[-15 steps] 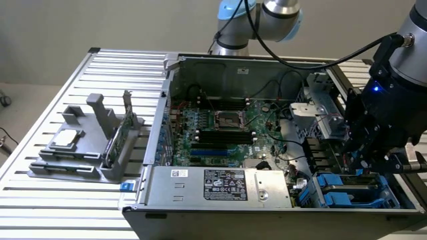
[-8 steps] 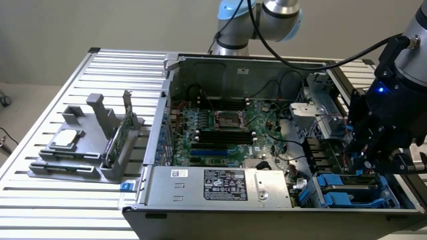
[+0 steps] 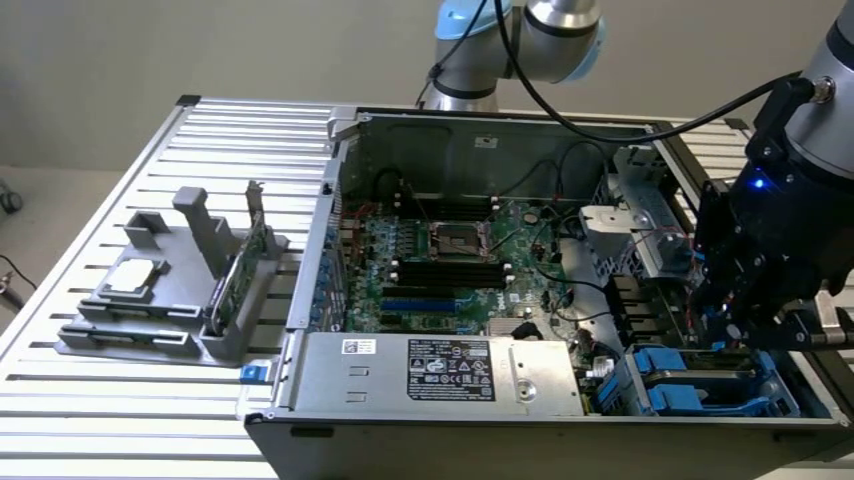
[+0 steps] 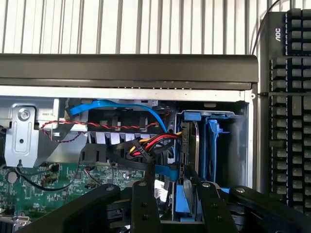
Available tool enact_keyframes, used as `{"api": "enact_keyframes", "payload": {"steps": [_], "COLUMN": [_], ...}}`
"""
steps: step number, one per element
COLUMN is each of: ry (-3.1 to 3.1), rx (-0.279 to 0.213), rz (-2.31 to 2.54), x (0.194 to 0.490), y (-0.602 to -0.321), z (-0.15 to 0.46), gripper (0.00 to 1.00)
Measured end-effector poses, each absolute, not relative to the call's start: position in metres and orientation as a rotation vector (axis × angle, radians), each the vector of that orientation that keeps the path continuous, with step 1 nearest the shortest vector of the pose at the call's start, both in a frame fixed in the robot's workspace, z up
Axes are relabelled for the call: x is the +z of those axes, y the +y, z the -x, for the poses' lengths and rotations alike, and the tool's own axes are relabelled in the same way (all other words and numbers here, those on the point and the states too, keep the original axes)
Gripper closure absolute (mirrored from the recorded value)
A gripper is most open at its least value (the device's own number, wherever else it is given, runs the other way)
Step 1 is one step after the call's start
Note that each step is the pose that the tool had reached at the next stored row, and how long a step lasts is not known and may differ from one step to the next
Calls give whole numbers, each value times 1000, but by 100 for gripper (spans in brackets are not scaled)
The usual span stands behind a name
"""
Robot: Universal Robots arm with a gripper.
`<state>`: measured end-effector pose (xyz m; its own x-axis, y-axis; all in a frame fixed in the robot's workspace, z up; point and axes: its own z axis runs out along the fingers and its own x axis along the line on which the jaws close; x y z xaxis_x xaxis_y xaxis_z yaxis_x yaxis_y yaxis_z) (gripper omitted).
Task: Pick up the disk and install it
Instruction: 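Insert the second disk wire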
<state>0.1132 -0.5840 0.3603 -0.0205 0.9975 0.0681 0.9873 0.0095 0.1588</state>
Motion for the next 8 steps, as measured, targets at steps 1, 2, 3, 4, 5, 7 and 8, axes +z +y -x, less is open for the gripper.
{"api": "enact_keyframes", "payload": {"steps": [1, 2, 3, 4, 5, 7, 8], "ry": [2185, 2184, 2183, 2182, 2181, 2180, 2180], "rx": [249, 249, 249, 249, 249, 248, 248], "rz": [-2154, -2155, -2156, -2157, -2158, -2159, -2159], "x": [360, 360, 360, 360, 360, 360, 360], "y": [-584, -584, -584, -584, -584, -584, -584], "z": [-113, -113, -113, -113, -113, -113, -113], "gripper": [62, 64, 64, 71, 78, 83, 83]}}
